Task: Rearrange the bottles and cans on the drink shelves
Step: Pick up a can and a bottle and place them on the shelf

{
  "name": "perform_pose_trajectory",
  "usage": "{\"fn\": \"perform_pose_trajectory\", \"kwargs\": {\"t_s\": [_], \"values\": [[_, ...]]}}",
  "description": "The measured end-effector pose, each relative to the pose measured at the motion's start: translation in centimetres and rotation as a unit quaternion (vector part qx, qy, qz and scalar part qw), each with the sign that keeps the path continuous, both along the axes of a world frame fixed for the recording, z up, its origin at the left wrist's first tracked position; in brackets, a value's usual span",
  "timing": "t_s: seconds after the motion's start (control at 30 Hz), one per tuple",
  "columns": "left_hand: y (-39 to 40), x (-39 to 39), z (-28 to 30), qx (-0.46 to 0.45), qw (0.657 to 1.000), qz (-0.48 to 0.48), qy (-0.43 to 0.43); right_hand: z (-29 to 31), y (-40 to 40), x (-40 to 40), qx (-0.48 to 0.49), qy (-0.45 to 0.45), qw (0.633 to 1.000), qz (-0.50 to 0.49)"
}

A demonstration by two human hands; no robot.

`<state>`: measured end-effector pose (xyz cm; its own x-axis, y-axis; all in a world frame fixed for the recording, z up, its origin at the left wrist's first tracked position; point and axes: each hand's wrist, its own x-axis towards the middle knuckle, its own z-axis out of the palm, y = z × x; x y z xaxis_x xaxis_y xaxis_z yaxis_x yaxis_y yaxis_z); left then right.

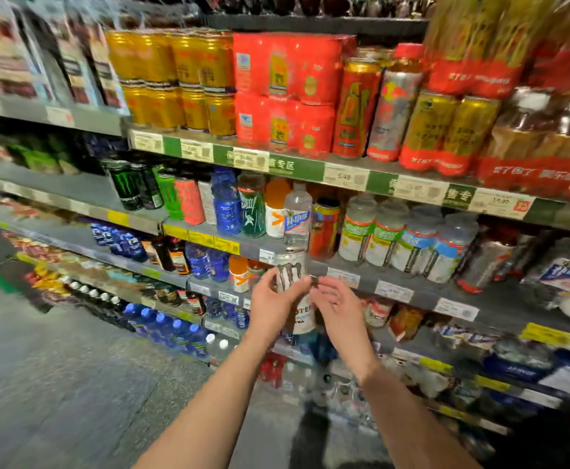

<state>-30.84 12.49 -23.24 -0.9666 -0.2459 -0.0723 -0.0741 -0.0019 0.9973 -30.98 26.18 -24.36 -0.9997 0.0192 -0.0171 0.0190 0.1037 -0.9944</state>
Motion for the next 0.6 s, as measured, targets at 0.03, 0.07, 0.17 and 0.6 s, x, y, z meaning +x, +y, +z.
{"fn": "perform_pose_trajectory", "kwargs": {"t_s": [0.03,0.07,0.17,0.6], "values": [[-0.9,0.3,0.2,0.005,1.000,0.012,0.000,0.0,-1.1,0.0,0.001,0.001,1.000,-0.007],[-1.9,0.5,0.2,0.003,1.000,0.022,0.002,-0.2,-2.0,-0.1,0.000,0.002,1.000,-0.014],[-3.7,0.4,0.1,0.009,0.999,0.036,0.004,-0.8,-3.6,-0.7,-0.005,-0.008,0.999,-0.032],[-7.8,-6.5,0.0,0.028,0.998,0.057,0.000,-2.4,-6.6,-9.0,-0.027,0.000,0.979,-0.203]]}}
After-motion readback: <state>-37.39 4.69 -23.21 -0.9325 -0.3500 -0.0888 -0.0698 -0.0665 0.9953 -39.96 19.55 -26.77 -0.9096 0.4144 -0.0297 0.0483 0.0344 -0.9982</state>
